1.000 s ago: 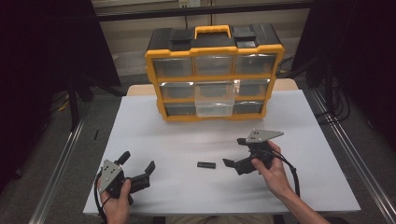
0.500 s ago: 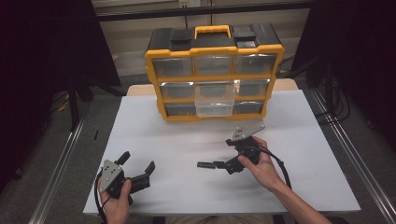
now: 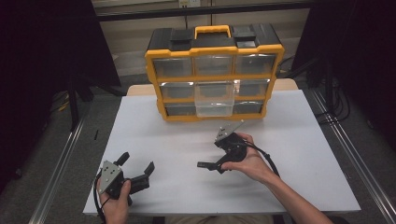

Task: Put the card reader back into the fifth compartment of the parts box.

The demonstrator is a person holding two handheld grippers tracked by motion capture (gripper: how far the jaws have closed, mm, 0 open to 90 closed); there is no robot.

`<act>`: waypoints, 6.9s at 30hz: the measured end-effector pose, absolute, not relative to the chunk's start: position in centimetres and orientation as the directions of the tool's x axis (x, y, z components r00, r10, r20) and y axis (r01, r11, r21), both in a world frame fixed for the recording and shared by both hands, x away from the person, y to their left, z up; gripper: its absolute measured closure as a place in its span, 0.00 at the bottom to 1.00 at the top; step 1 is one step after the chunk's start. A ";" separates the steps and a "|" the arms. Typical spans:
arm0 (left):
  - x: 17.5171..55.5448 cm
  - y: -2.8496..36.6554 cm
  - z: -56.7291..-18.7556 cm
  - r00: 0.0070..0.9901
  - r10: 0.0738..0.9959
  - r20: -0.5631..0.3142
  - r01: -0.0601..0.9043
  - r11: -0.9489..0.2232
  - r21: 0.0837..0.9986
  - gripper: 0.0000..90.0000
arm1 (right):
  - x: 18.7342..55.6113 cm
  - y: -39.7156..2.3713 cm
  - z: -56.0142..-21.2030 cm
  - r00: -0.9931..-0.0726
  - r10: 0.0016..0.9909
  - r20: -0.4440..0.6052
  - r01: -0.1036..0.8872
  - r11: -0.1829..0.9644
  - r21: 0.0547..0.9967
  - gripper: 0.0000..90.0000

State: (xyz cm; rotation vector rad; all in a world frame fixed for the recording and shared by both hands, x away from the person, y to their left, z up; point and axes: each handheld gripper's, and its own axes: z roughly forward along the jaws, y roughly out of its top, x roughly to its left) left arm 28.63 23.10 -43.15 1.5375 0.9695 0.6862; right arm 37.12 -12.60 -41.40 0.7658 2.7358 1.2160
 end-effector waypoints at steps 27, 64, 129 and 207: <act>28.7 23.2 -43.1 0.493 0.867 -0.078 0.208 -0.031 0.978 0.02 | 39.1 -9.6 -42.5 -0.922 0.360 0.143 0.382 0.786 0.486 0.37; 28.7 23.2 -43.1 0.495 0.866 -0.075 0.208 -0.034 0.978 0.02 | 38.6 -8.1 -42.8 -0.942 0.329 0.071 0.329 0.860 0.391 0.78; 28.7 23.1 -43.2 0.490 0.868 -0.080 0.209 -0.028 0.977 0.02 | 37.6 -13.5 -38.2 -0.921 0.372 0.115 0.336 0.611 0.717 0.82; 28.8 23.3 -43.1 0.480 0.872 -0.093 0.201 -0.006 0.980 0.02 | 40.8 -15.5 -28.2 -0.918 0.397 0.005 0.247 0.560 0.791 0.82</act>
